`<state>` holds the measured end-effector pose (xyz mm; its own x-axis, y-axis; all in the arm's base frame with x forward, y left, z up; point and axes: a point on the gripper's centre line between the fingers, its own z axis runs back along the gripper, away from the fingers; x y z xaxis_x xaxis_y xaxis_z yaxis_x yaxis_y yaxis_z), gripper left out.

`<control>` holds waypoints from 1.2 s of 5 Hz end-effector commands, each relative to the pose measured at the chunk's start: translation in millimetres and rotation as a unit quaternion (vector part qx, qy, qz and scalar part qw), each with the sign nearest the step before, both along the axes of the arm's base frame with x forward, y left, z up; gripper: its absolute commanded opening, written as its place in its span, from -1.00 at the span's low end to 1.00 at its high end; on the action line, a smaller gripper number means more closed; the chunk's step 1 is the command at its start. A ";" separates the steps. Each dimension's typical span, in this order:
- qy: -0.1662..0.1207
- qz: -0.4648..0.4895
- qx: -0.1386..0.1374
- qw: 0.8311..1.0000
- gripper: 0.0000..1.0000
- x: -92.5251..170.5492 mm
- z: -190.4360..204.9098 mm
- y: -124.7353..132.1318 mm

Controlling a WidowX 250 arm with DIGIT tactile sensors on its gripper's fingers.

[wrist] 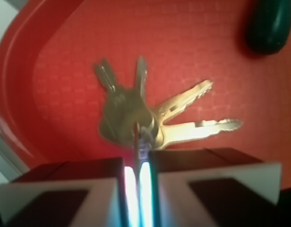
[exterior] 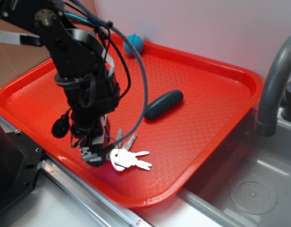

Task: Grab the silver keys.

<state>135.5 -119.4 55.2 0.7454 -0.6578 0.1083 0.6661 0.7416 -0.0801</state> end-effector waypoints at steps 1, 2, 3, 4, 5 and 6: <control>-0.051 0.174 0.030 0.983 -1.00 7.4 107.1 81.0; -0.069 0.264 0.010 0.962 -1.00 -9.3 134.0 131.1; -0.040 0.294 0.023 0.955 -1.00 3.0 147.1 151.0; -0.037 0.299 0.014 0.953 -1.00 22.8 153.1 151.1; -0.036 0.294 0.012 0.955 -1.00 34.9 148.9 148.9; -0.030 0.286 0.011 0.958 -1.00 41.6 145.5 144.9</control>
